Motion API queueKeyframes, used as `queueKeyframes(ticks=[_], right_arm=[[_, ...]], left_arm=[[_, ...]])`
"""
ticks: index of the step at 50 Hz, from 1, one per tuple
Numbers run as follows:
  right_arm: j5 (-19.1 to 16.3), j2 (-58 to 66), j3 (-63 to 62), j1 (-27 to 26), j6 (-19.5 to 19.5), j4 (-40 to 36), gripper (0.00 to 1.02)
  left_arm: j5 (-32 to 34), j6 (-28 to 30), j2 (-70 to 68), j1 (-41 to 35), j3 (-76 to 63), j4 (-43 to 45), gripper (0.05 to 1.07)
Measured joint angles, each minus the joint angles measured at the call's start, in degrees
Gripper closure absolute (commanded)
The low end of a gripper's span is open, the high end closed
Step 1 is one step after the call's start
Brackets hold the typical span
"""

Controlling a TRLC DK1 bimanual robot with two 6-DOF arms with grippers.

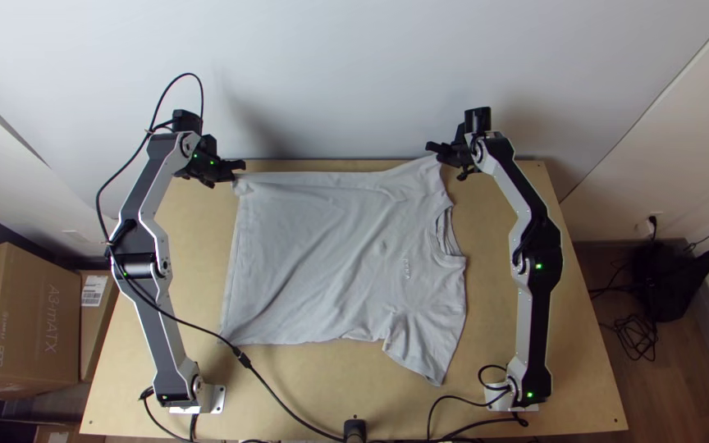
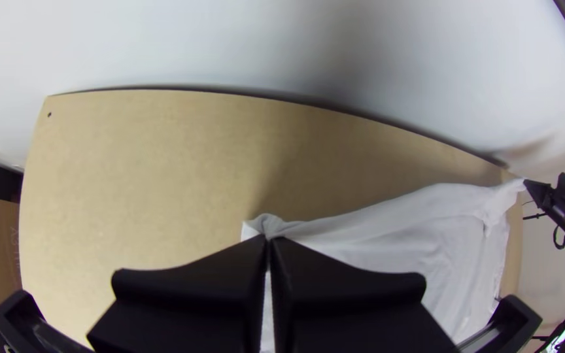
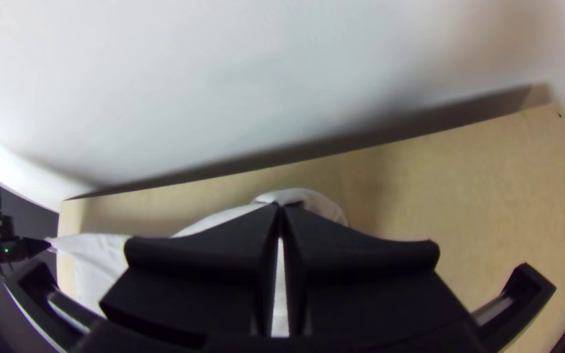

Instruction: Fold the t-shirt

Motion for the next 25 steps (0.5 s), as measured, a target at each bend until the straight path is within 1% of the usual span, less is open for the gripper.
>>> queueKeyframes(ticks=[7,14,21,25], right_arm=[[0.0,-3.9,-5.7,0.0,0.0,-0.7,1.0],[0.0,-8.8,-11.5,0.0,0.0,-0.6,1.0],[0.0,-14.4,-18.5,0.3,0.0,0.9,1.0],[0.0,-18.0,-23.3,0.4,-0.1,2.5,1.0]], left_arm=[[0.9,0.0,-2.9,0.6,-6.8,3.2,1.05],[1.3,0.2,-6.6,0.8,-13.3,4.5,1.05],[2.3,0.5,-12.7,0.8,-21.2,8.4,1.05],[2.4,0.7,-16.6,0.8,-25.2,9.3,1.05]])
